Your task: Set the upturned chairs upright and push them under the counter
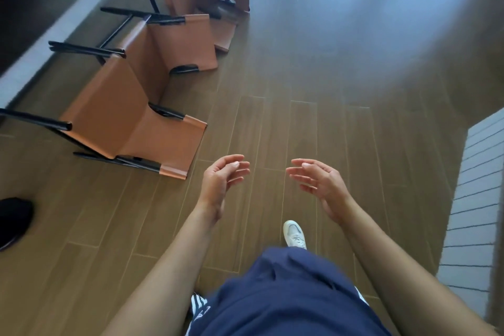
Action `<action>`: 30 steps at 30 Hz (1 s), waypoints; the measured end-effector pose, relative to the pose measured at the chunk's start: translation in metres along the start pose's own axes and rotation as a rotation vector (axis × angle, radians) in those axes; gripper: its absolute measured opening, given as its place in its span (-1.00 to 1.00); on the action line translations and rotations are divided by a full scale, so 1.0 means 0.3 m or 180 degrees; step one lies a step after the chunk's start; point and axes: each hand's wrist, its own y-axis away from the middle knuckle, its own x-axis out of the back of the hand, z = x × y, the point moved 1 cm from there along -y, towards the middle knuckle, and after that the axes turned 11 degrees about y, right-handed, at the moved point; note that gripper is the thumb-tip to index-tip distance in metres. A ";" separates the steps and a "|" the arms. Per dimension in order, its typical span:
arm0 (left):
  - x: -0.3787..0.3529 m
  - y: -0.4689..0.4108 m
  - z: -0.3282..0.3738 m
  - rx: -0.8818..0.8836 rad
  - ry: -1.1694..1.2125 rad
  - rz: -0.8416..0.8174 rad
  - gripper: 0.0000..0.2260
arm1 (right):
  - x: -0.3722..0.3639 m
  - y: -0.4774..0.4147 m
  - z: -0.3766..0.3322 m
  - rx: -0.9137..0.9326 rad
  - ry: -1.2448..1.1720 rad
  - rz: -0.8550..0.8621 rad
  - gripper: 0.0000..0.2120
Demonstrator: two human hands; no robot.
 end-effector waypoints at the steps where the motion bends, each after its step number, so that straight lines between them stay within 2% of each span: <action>1: -0.029 -0.040 0.003 -0.0016 0.0047 0.0069 -0.81 | 0.027 -0.054 -0.023 -0.0007 0.0044 -0.0066 -0.80; 13: -0.363 -0.414 0.061 -0.0133 0.0550 0.0560 -0.82 | 0.287 -0.566 -0.292 0.0007 0.0493 -0.0668 -0.78; 23: -0.367 -0.712 0.147 -0.0141 0.0593 0.0850 -0.80 | 0.238 -0.918 -0.376 -0.0158 0.0497 -0.0840 -0.78; 30: -0.335 -0.990 0.311 -0.0194 0.0542 0.0955 -0.81 | 0.130 -1.202 -0.538 -0.0114 0.0611 -0.1004 -0.78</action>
